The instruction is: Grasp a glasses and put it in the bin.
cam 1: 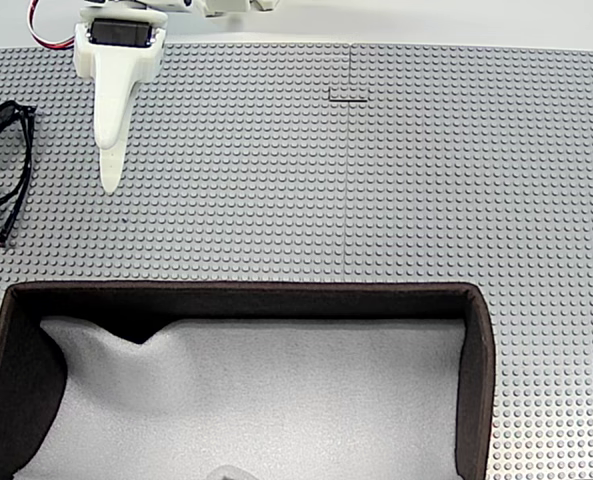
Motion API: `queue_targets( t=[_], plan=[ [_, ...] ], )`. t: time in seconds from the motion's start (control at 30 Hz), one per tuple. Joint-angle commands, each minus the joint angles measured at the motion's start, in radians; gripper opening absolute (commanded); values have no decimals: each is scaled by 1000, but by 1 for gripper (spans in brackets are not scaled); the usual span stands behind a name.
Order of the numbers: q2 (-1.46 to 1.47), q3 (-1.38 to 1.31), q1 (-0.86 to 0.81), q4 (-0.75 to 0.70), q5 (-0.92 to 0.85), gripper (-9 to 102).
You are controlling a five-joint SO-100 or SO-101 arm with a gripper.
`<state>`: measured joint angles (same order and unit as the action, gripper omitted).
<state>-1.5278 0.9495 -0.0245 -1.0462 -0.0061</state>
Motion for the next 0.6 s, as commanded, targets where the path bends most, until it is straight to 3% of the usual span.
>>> queue_targets(
  t=[0.0, 0.3, 0.57],
  plan=[
    [-1517, 1344, 80, -43, -140, 4],
    [-1462, 1295, 97, -38, -129, 4],
    [-1347, 1233, 3, 37, -103, 4]
  ],
)
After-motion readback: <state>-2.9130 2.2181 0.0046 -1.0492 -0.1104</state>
